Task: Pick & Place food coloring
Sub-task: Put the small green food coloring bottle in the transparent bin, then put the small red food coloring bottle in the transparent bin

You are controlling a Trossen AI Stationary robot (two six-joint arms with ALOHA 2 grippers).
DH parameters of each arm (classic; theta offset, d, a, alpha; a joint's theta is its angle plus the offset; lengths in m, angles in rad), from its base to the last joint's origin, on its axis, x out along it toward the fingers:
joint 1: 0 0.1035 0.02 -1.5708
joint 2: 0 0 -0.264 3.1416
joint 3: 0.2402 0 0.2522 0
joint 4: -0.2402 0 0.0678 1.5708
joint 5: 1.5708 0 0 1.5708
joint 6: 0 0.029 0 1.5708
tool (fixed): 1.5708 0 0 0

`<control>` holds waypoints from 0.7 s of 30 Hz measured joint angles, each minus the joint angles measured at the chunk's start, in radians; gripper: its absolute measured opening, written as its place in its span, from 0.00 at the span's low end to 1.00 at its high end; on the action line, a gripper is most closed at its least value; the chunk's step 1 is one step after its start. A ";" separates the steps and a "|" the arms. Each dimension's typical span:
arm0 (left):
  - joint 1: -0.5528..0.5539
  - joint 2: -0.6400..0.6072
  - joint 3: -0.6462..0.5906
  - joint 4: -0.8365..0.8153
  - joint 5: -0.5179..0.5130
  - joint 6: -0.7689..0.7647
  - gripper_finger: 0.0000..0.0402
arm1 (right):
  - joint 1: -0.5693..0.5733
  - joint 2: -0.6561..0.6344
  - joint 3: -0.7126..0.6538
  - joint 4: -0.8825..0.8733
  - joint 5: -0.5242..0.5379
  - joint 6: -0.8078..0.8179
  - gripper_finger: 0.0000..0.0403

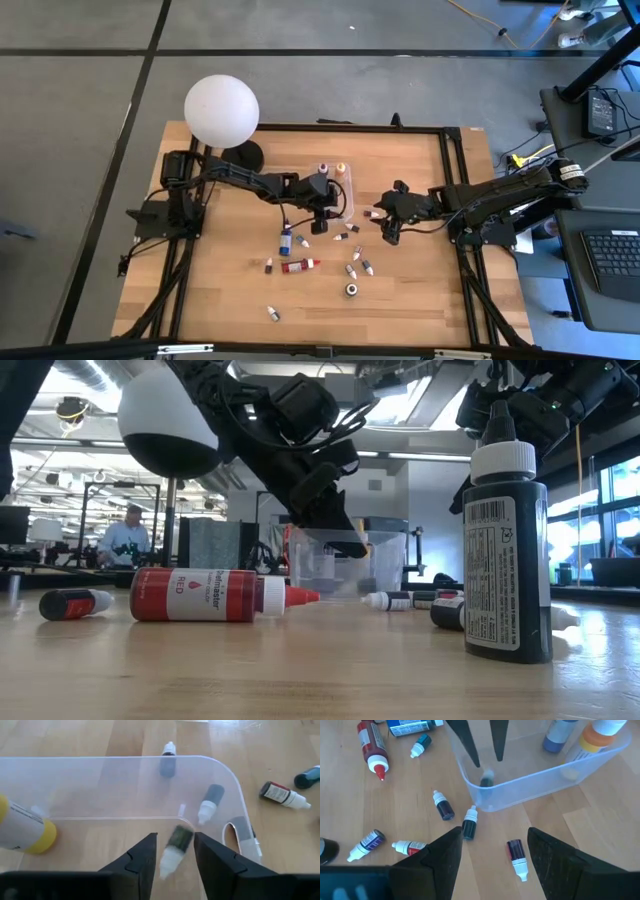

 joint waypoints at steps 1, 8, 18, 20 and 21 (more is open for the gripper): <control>0.000 0.000 0.000 0.000 0.000 0.000 0.34 | 0.000 0.000 0.000 0.000 0.000 0.000 0.56; 0.000 -0.037 -0.002 -0.004 -0.013 0.008 0.36 | 0.000 0.000 0.000 0.001 0.001 -0.039 0.56; -0.016 -0.294 -0.028 -0.060 -0.014 0.018 0.36 | -0.035 0.064 0.002 -0.008 0.038 -0.105 0.56; -0.032 -0.354 -0.064 -0.053 -0.014 0.018 0.36 | -0.051 0.102 0.002 -0.010 0.033 -0.113 0.56; -0.043 -0.383 -0.089 -0.043 -0.014 0.017 0.36 | -0.057 0.123 0.002 -0.004 0.033 -0.126 0.56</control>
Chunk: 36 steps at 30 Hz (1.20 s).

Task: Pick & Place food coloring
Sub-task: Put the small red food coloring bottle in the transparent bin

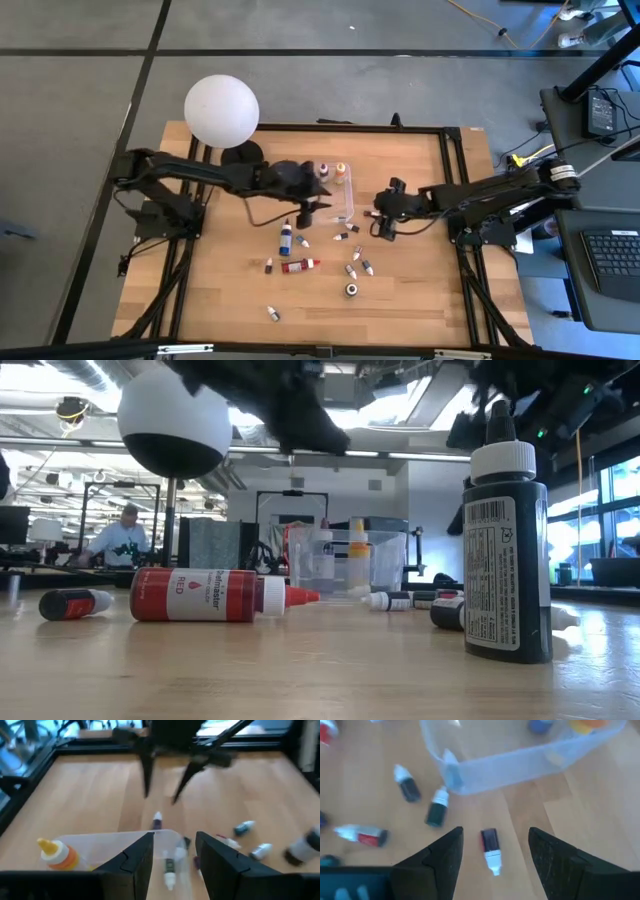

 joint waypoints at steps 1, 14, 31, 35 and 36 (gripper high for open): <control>-0.011 -0.027 -0.033 0.019 0.000 -0.006 0.36 | -0.006 0.019 0.000 -0.005 0.000 -0.007 0.56; -0.165 -0.174 -0.413 0.538 -0.007 -0.026 0.35 | -0.106 0.182 0.000 0.034 -0.083 -0.044 0.56; -0.257 -0.173 -0.421 0.414 -0.006 -0.054 0.36 | -0.151 0.290 0.002 0.095 -0.201 -0.054 0.42; -0.257 -0.173 -0.421 0.383 -0.006 -0.055 0.36 | -0.151 0.290 0.002 0.093 -0.197 -0.056 0.32; -0.257 -0.173 -0.421 0.381 -0.006 -0.055 0.36 | -0.151 0.290 0.002 0.092 -0.196 -0.056 0.29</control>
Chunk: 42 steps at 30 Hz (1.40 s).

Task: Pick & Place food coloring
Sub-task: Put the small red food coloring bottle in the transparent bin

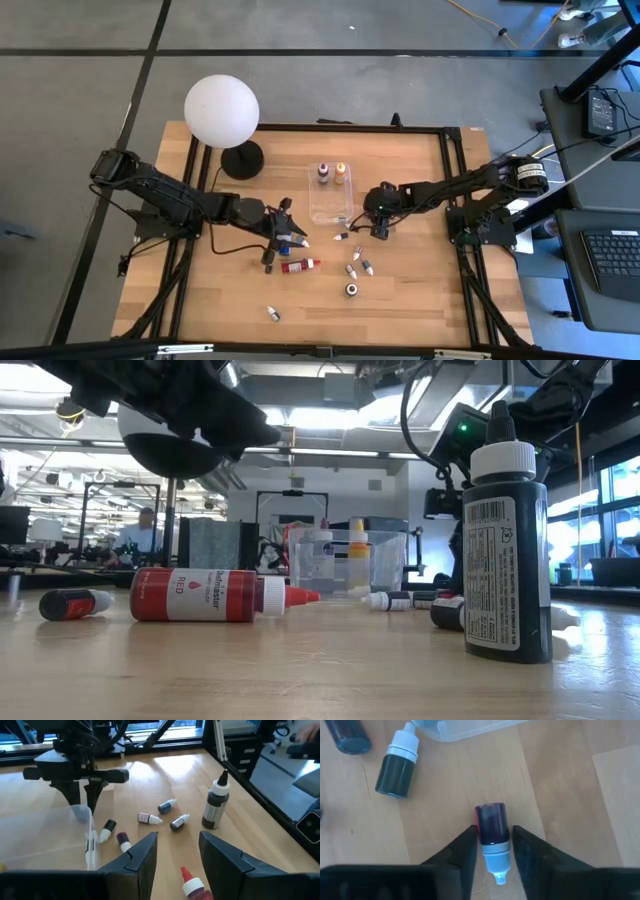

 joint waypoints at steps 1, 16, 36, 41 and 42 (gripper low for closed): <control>0.000 0.000 0.000 -0.004 0.000 0.001 0.36 | 0.000 0.000 0.000 -0.002 0.001 0.000 0.27; 0.000 0.000 0.000 -0.234 0.016 -0.219 0.36 | -0.002 -0.101 0.023 -0.146 0.011 0.041 0.22; -0.002 0.001 0.000 -0.356 0.213 -0.473 0.36 | 0.003 -0.041 0.304 0.088 -0.032 -0.206 0.22; -0.005 0.001 0.000 -0.357 0.208 -0.473 0.37 | 0.003 0.065 0.306 0.134 -0.032 -0.211 0.22; -0.005 0.001 0.000 -0.357 0.208 -0.473 0.37 | 0.003 0.083 0.307 0.141 -0.032 -0.212 0.22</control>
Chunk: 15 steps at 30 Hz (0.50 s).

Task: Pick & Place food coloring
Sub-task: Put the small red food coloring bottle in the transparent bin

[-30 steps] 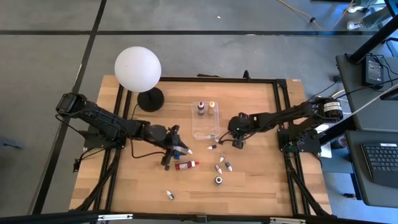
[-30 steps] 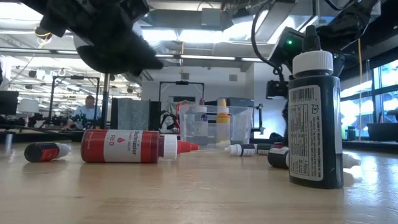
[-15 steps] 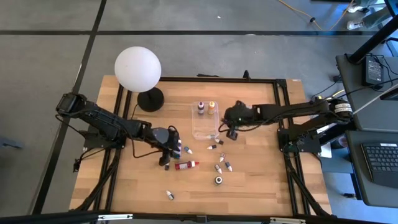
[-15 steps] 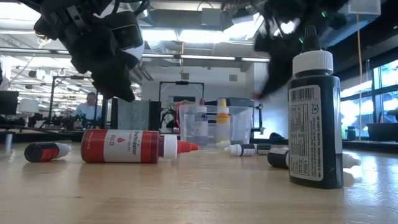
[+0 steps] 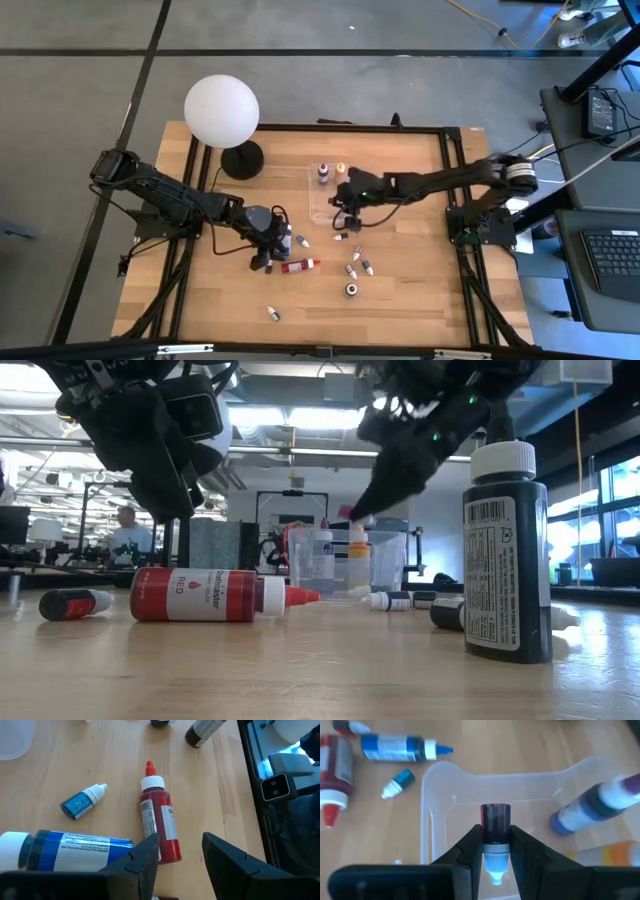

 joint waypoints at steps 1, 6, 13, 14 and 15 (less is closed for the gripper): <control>0.000 0.000 0.000 0.000 0.000 0.000 0.38 | 0.000 0.016 0.000 0.001 0.000 0.000 0.22; 0.000 0.000 0.000 -0.001 -0.001 -0.014 0.43 | 0.000 0.068 0.000 0.006 -0.002 0.005 0.22; 0.000 0.000 0.000 -0.027 0.033 -0.026 0.51 | -0.001 0.096 0.000 0.005 -0.053 0.014 0.22; 0.000 0.000 0.000 -0.032 0.048 -0.026 0.51 | -0.001 0.097 0.000 0.005 -0.053 0.014 0.22; -0.001 0.000 0.000 -0.035 0.058 -0.026 0.52 | -0.001 0.097 0.000 0.004 -0.053 0.014 0.22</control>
